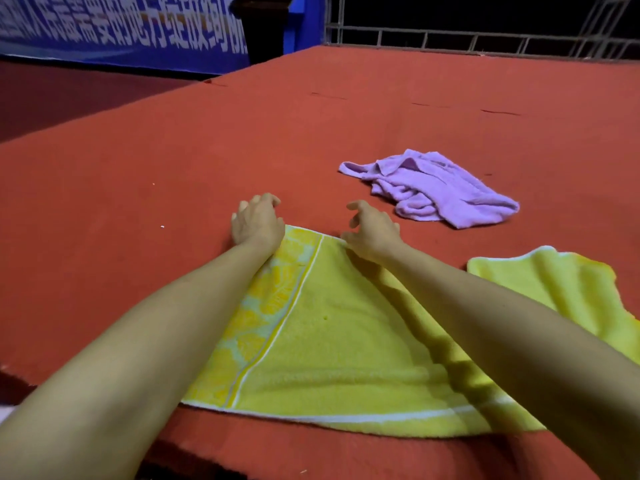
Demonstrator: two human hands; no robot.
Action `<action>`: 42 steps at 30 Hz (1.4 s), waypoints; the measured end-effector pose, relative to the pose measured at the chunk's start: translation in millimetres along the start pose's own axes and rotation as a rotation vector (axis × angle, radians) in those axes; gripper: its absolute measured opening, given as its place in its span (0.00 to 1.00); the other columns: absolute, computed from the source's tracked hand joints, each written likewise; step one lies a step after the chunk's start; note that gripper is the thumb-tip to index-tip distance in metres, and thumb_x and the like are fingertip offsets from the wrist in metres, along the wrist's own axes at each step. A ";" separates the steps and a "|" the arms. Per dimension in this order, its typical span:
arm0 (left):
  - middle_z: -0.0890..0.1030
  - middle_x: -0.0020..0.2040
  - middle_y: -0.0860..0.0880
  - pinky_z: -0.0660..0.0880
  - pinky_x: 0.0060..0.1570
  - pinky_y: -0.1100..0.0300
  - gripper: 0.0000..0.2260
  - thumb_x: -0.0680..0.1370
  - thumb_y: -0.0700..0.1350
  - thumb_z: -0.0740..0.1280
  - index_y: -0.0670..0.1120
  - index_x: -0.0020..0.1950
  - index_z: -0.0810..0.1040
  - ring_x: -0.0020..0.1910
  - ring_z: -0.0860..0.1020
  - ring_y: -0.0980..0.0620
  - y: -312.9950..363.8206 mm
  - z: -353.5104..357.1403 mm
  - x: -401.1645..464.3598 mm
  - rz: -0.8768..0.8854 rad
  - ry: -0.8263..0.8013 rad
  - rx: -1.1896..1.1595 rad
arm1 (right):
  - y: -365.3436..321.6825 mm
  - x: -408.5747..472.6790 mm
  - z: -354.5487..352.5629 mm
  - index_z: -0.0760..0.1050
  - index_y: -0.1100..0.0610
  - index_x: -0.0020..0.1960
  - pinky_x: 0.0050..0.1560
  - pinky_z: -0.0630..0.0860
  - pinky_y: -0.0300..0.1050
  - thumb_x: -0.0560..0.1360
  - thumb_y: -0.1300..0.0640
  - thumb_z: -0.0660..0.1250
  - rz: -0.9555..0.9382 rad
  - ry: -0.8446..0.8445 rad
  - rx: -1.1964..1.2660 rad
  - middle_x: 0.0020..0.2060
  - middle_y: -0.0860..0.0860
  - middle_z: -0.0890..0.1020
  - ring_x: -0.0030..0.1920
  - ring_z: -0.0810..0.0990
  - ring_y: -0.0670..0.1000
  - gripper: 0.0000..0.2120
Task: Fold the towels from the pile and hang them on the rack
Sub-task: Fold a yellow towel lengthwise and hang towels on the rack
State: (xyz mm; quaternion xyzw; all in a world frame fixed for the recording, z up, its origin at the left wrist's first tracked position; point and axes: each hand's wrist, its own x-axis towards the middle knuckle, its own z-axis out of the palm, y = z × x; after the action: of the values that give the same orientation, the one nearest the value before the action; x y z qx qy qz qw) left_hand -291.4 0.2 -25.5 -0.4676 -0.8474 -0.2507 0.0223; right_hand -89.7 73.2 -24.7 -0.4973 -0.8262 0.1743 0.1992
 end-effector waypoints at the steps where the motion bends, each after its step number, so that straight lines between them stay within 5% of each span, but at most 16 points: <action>1: 0.77 0.62 0.50 0.67 0.63 0.50 0.14 0.77 0.49 0.68 0.55 0.62 0.75 0.64 0.71 0.45 13.2 -2.3 -9.6 0.059 0.019 -0.003 | 7.2 -7.1 -9.9 0.66 0.48 0.70 0.61 0.68 0.55 0.74 0.52 0.69 0.018 0.010 0.019 0.54 0.45 0.79 0.62 0.74 0.55 0.26; 10: 0.78 0.59 0.50 0.67 0.58 0.56 0.10 0.77 0.48 0.68 0.52 0.58 0.79 0.57 0.75 0.46 157.6 2.3 -115.2 0.553 -0.178 -0.174 | 117.4 -102.4 -105.0 0.71 0.51 0.67 0.58 0.74 0.57 0.73 0.55 0.71 0.087 0.157 0.080 0.50 0.47 0.82 0.53 0.80 0.56 0.23; 15: 0.80 0.49 0.59 0.68 0.47 0.62 0.07 0.76 0.46 0.70 0.54 0.53 0.80 0.41 0.73 0.59 236.9 15.8 -176.1 0.620 -0.338 -0.391 | 199.8 -176.1 -162.3 0.71 0.53 0.67 0.54 0.73 0.50 0.75 0.55 0.71 0.219 0.284 0.066 0.47 0.45 0.78 0.52 0.79 0.55 0.22; 19: 0.81 0.43 0.60 0.71 0.46 0.62 0.07 0.75 0.46 0.71 0.54 0.51 0.80 0.34 0.73 0.69 287.7 33.4 -228.7 0.720 -0.474 -0.521 | 260.5 -230.4 -193.1 0.70 0.56 0.68 0.58 0.73 0.53 0.75 0.55 0.67 0.402 0.385 -0.011 0.52 0.52 0.81 0.57 0.78 0.59 0.22; 23: 0.81 0.44 0.64 0.74 0.46 0.60 0.11 0.72 0.55 0.73 0.58 0.52 0.78 0.39 0.77 0.60 318.2 42.6 -270.6 0.819 -0.668 -0.443 | 288.3 -262.4 -198.8 0.66 0.57 0.70 0.56 0.74 0.51 0.77 0.50 0.63 0.567 0.268 -0.029 0.55 0.58 0.82 0.60 0.78 0.61 0.23; 28: 0.79 0.58 0.60 0.74 0.55 0.57 0.24 0.70 0.60 0.73 0.59 0.64 0.73 0.57 0.77 0.56 331.8 51.6 -291.1 0.917 -0.618 -0.068 | 285.3 -266.8 -193.8 0.67 0.57 0.70 0.56 0.71 0.46 0.78 0.54 0.63 0.567 0.195 0.119 0.51 0.56 0.82 0.58 0.79 0.58 0.21; 31: 0.81 0.54 0.56 0.73 0.52 0.59 0.18 0.76 0.51 0.69 0.56 0.65 0.73 0.55 0.79 0.51 330.2 57.0 -287.1 0.849 -0.606 -0.190 | 279.1 -261.1 -194.7 0.67 0.58 0.71 0.54 0.73 0.47 0.78 0.59 0.62 0.545 0.216 0.228 0.46 0.54 0.82 0.53 0.81 0.56 0.22; 35: 0.80 0.44 0.55 0.67 0.35 0.67 0.14 0.78 0.45 0.69 0.52 0.63 0.73 0.29 0.73 0.61 326.7 53.5 -276.6 0.614 -0.720 -0.653 | 278.8 -252.8 -194.5 0.64 0.56 0.73 0.46 0.74 0.46 0.75 0.59 0.65 0.591 0.179 0.394 0.50 0.57 0.83 0.45 0.81 0.54 0.27; 39: 0.81 0.39 0.57 0.67 0.30 0.67 0.12 0.78 0.44 0.69 0.51 0.62 0.74 0.28 0.69 0.58 318.4 50.0 -276.5 0.499 -0.822 -0.809 | 268.3 -248.0 -202.4 0.64 0.55 0.73 0.36 0.76 0.46 0.77 0.62 0.65 0.597 0.232 0.859 0.46 0.55 0.81 0.38 0.79 0.51 0.25; 42: 0.80 0.33 0.59 0.66 0.30 0.66 0.12 0.78 0.49 0.69 0.53 0.60 0.75 0.25 0.70 0.61 319.4 47.9 -282.1 0.552 -0.873 -0.725 | 266.6 -259.5 -210.4 0.63 0.55 0.72 0.29 0.72 0.42 0.79 0.63 0.63 0.584 0.269 0.868 0.36 0.53 0.77 0.31 0.74 0.48 0.23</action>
State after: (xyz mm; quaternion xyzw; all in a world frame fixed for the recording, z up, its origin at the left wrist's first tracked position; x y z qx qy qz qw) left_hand 133.2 -59.3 -15.2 -0.7060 -0.4879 -0.2931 -0.4214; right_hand 327.1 -20.7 -13.8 -0.5963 -0.4726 0.4826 0.4337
